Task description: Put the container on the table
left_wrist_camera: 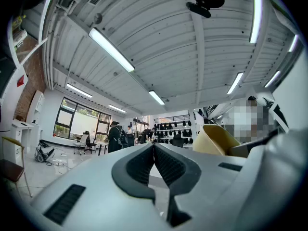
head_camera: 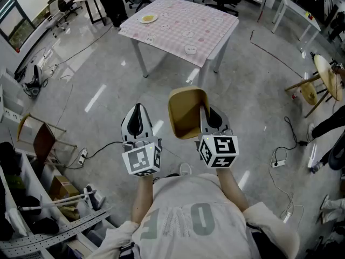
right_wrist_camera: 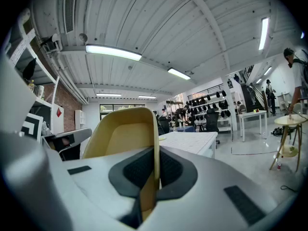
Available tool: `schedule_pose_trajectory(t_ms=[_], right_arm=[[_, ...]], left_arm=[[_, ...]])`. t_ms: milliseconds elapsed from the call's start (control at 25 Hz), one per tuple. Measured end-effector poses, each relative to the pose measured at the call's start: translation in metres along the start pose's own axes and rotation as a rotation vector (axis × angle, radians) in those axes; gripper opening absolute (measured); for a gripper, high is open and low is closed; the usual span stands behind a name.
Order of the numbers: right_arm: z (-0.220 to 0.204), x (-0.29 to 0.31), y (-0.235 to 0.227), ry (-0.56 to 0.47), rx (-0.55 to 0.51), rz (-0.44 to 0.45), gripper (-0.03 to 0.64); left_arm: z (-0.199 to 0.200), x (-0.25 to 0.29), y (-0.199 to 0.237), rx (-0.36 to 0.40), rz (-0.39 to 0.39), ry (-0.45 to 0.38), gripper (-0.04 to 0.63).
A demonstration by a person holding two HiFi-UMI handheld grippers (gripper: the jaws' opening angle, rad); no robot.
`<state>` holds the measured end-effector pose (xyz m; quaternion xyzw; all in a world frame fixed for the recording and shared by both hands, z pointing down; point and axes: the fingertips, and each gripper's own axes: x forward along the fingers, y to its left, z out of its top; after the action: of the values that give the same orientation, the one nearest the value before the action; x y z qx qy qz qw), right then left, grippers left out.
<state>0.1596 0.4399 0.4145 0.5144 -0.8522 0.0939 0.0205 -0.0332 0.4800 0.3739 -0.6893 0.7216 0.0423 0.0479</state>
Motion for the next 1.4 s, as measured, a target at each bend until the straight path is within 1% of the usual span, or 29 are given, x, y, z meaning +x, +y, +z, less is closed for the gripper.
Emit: schedule_pose_trajectory(t_ms=[200,360,560,800,1040,1200,1320,1400], right_arm=[[-0.007,0.005,-0.001,0.026,0.005,0.005,0.032],[-0.003,0.011,-0.006,0.021,0.02,0.013,0.031],[-0.004,0.018,-0.006,0.013,0.05,0.046,0.032],[-0.012,0.03,-0.012,0.035,0.088,0.047,0.031],[0.002,0.065,-0.034,-0.01,0.116,0.015,0.031],[0.015,0.101,-0.047,-0.052,0.104,0.01,0.032],[0.024,0.133,-0.054,-0.07,0.097,0.016,0.032],[0.029,0.157,-0.063,-0.061,0.111,-0.011,0.032]], left_arm=[[-0.007,0.003,0.001,-0.002,0.004,0.022,0.028],[-0.007,0.012,0.0,0.0,0.004,0.023,0.028],[-0.01,0.018,0.0,0.01,0.004,0.038,0.028],[-0.017,0.032,0.004,0.006,0.012,0.048,0.028],[-0.016,0.081,-0.003,0.003,-0.036,0.013,0.028],[-0.019,0.131,-0.005,0.005,-0.087,-0.012,0.028],[-0.021,0.171,0.0,0.004,-0.102,-0.02,0.028],[-0.022,0.198,0.005,0.001,-0.107,-0.02,0.028]])
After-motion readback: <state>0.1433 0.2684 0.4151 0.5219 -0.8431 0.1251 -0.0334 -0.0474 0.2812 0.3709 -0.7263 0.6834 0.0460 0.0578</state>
